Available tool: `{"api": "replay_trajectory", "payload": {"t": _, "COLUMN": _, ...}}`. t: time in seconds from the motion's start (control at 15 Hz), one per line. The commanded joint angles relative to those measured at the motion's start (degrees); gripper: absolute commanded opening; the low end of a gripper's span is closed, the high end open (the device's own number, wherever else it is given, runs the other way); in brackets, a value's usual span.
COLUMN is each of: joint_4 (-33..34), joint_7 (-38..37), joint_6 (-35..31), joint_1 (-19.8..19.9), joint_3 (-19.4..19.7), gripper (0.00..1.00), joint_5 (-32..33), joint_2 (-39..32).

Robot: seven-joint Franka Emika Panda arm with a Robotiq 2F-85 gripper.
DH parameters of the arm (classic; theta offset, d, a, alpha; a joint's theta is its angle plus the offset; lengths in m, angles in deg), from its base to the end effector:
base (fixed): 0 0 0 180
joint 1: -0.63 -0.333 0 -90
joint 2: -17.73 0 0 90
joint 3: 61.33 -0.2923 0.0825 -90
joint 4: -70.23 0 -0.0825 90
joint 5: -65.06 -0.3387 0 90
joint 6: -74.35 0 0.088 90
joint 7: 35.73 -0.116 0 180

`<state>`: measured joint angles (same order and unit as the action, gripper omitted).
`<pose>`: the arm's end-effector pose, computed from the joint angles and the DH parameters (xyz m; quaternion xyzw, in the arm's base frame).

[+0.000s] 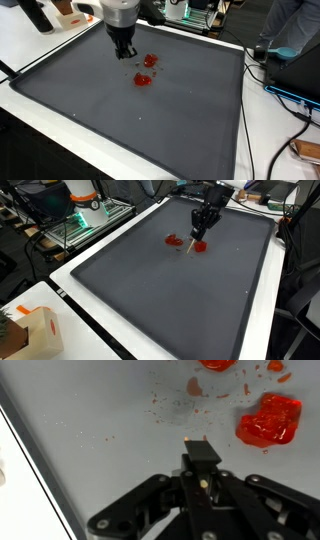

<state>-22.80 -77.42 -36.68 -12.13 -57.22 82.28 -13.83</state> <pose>0.6053 0.0738 0.2855 0.9591 -0.2086 -0.0412 0.1867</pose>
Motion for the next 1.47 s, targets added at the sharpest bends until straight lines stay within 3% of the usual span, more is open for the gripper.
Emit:
{"api": "replay_trajectory", "payload": {"t": 0.0, "joint_4": 3.08, "joint_7": -4.31, "joint_6": 2.97, "joint_1": -1.85, "joint_3": 1.20, "gripper": 0.03, "joint_5": 3.38, "joint_2": -2.93}}
{"api": "replay_trajectory", "payload": {"t": 0.4, "joint_4": 6.27, "joint_7": -8.18, "joint_6": 5.20, "joint_1": -3.14, "joint_3": 1.76, "gripper": 0.03, "joint_5": 7.72, "joint_2": -6.71}}
{"api": "replay_trajectory", "payload": {"t": 1.4, "joint_4": 11.77, "joint_7": -7.02, "joint_6": 7.12, "joint_1": -4.69, "joint_3": 1.62, "gripper": 0.03, "joint_5": 8.86, "joint_2": -12.06}}
